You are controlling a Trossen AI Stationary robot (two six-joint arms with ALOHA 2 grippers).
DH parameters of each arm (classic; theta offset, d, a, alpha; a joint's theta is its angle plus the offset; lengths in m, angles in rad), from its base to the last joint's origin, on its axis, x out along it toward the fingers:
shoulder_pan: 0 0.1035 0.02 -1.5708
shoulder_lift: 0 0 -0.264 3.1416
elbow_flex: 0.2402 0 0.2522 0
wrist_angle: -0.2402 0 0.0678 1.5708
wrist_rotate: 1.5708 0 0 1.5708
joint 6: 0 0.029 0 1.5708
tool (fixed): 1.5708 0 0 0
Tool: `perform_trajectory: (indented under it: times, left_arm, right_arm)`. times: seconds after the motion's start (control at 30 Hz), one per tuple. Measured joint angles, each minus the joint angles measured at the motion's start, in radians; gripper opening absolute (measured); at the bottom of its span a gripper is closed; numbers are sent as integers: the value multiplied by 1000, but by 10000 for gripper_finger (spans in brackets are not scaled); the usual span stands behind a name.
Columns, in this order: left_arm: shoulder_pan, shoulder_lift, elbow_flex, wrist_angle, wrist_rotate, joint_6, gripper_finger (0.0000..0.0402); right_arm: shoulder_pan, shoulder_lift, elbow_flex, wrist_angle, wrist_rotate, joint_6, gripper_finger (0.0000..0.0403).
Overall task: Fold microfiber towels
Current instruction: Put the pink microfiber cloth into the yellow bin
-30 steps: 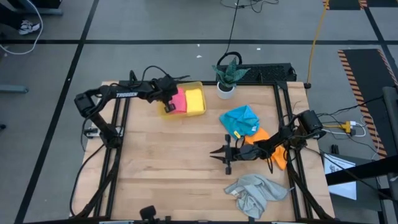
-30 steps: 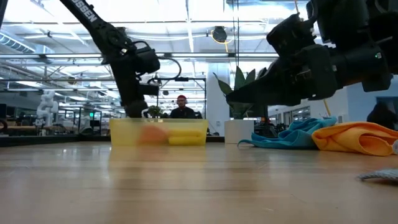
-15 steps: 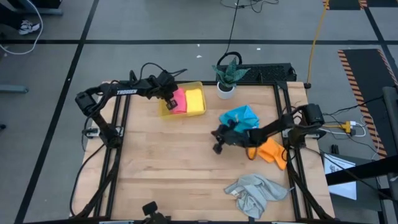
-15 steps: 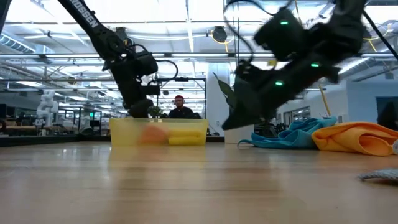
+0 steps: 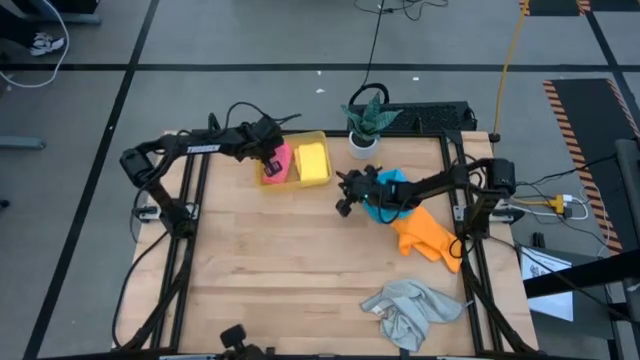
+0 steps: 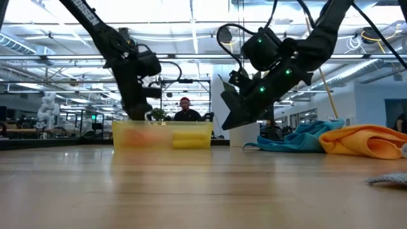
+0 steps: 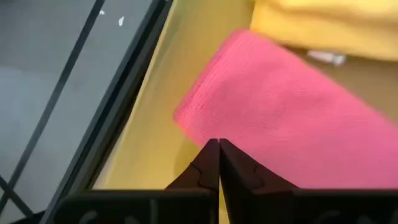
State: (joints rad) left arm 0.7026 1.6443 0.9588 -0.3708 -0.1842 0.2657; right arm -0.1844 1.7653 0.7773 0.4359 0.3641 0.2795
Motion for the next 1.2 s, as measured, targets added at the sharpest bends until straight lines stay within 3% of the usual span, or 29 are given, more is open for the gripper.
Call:
perform_trajectory:
  times: [0.17, 0.4, 0.63, 0.8, 0.97, 1.2]
  left_arm:
    - [4, -50, 1, -89, 0, -55, 5]
    - [24, 12, 0, -198, 41, -58, 5]
    - [1, 94, 0, -104, 103, -17, 7]
    - [-22, 105, 0, -14, 210, -36, 3]
    - [-44, 63, 12, -4, 216, -93, 12]
    - [-58, -29, 47, -144, 206, -143, 3]
  right_arm:
    - [-20, 0, 0, 1, -2, -11, 0]
    - [-32, 1, 0, 1, -34, -24, 0]
    - [-76, 1, 0, 13, -83, -34, 0]
    - [-85, 1, 0, 15, -107, -37, 0]
    - [-84, 1, 0, 16, -107, -36, 0]
    - [-83, 1, 0, 13, -107, -31, 0]
